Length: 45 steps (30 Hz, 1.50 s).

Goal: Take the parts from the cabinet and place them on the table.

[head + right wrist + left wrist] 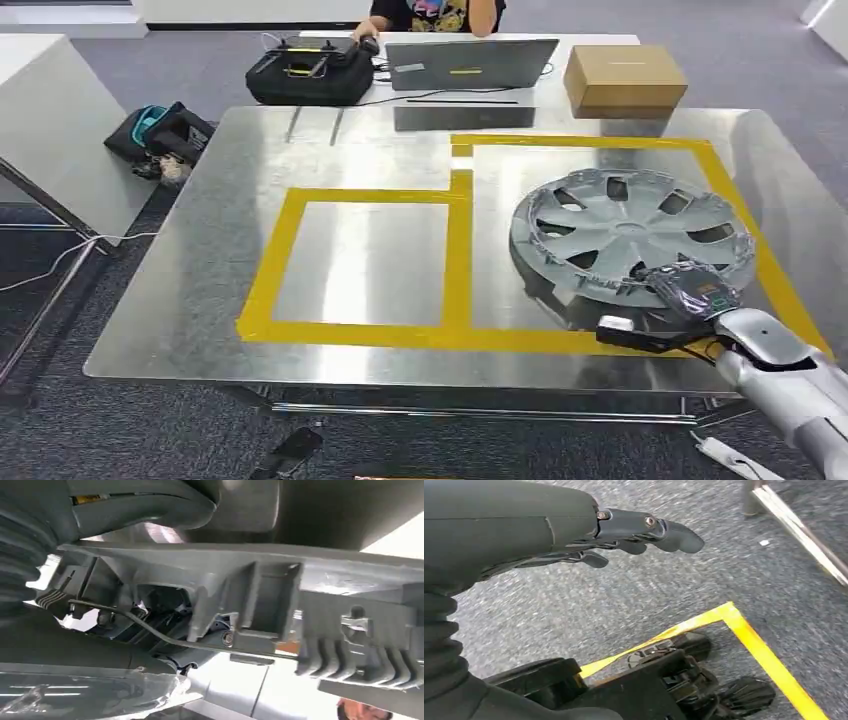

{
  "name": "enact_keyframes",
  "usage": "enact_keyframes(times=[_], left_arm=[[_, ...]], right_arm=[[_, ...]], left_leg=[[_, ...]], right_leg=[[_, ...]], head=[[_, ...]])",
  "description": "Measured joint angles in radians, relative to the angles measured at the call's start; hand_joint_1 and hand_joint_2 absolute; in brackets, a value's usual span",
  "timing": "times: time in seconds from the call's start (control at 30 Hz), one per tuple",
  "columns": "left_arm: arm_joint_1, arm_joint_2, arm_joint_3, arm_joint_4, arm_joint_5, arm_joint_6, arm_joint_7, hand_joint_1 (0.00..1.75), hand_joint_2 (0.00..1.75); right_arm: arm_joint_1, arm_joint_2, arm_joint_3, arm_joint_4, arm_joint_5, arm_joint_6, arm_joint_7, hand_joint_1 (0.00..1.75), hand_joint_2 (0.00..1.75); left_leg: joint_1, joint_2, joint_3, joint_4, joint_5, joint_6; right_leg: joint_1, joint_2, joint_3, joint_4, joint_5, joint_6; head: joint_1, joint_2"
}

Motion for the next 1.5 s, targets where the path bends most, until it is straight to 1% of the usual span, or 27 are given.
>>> enact_keyframes(times=[0.13,0.27,0.33,0.53,0.93,0.97,1.2,1.23,1.3,1.37,1.47,1.5], left_arm=[[0.0,-0.002,-0.011,0.0,-0.007,-0.003,-0.011,0.0,1.75],[0.0,-0.005,-0.02,0.0,-0.005,-0.003,-0.039,0.0,1.75],[0.0,-0.005,-0.024,0.0,-0.01,-0.002,-0.04,0.0,1.75],[-0.004,-0.006,-0.03,0.0,-0.008,-0.002,-0.04,0.0,1.75],[-0.005,-0.006,-0.031,0.0,-0.008,-0.002,-0.04,0.0,1.75],[-0.005,-0.006,-0.031,0.0,-0.008,-0.002,-0.04,0.0,1.75],[-0.005,-0.006,-0.038,0.0,-0.012,0.008,-0.034,0.0,1.75],[-0.004,-0.006,-0.038,0.0,-0.009,0.011,-0.034,0.0,0.0],[-0.004,-0.005,-0.038,0.0,-0.008,0.016,-0.033,0.0,0.0],[-0.004,-0.005,-0.039,0.0,-0.002,0.018,-0.034,0.0,0.0],[-0.004,-0.005,-0.038,0.0,0.003,0.019,-0.033,0.0,0.0],[-0.003,-0.005,-0.038,0.0,0.007,0.021,-0.034,0.0,0.0]], right_arm=[[0.007,0.002,0.003,-0.018,-0.006,0.004,-0.008,1.75,1.75],[0.037,0.002,0.003,-0.058,-0.047,-0.018,-0.058,1.75,1.75],[0.064,0.002,0.007,-0.1,-0.05,-0.018,-0.067,1.75,1.75],[0.098,0.002,0.033,-0.179,-0.031,0.024,-0.034,1.75,1.75],[0.11,0.002,0.047,-0.212,-0.032,0.026,-0.027,1.75,1.75],[0.11,0.002,0.047,-0.212,-0.032,0.026,-0.027,0.0,1.75],[0.114,0.001,0.05,-0.212,-0.048,0.043,-0.009,0.0,1.75],[0.114,0.001,0.05,-0.212,-0.049,0.045,-0.007,0.0,1.75],[0.114,0.001,0.05,-0.212,-0.05,0.047,0.005,0.0,1.75],[0.113,0.001,0.05,-0.211,-0.047,0.06,0.033,0.0,1.75],[0.107,0.001,0.05,-0.206,-0.048,0.101,0.075,0.0,1.75],[0.101,0.003,0.05,-0.201,-0.055,0.128,0.095,0.0,1.75]], left_leg=[[0.0,0.0,0.0,0.0,0.0,0.0],[0.0,0.0,0.0,0.0,0.0,0.0],[0.0,0.0,0.0,0.0,0.0,0.0],[0.0,0.0,0.0,0.0,0.0,0.0],[0.0,0.0,0.0,0.0,0.0,0.0],[0.0,0.0,0.0,0.0,0.0,0.0],[0.0,0.0,0.0,0.0,0.0,0.0],[0.0,0.0,0.0,0.0,0.0,0.0],[0.0,0.0,0.0,0.0,0.0,0.0],[0.0,0.0,0.0,0.0,0.0,0.0],[0.0,0.0,0.001,0.0,0.0,0.0],[0.0,0.0,0.001,0.0,0.0,0.0]], right_leg=[[0.0,0.0,0.0,0.0,0.0,0.0],[0.0,0.0,0.0,0.0,0.0,0.0],[0.0,0.0,0.0,0.0,0.0,0.0],[0.0,0.001,-0.001,0.0,0.0,0.0],[0.0,0.001,0.0,0.0,0.0,0.0],[0.0,0.001,0.0,0.0,0.0,0.0],[0.0,0.001,0.0,0.0,0.0,0.0],[0.0,0.001,0.0,0.0,0.0,0.0],[0.0,0.001,0.0,0.0,0.0,0.0],[0.0,0.001,0.0,-0.001,0.0,0.0],[0.0,0.001,0.002,-0.001,0.0,0.0],[0.0,0.001,0.002,-0.001,0.0,0.0]], head=[[0.0,0.0],[0.0,0.0],[0.0,0.0],[0.0,0.0],[0.0,0.0],[0.0,0.0],[0.0,0.0],[0.0,0.0],[0.0,0.0],[0.0,0.0],[0.0,0.0],[0.0,0.0]])
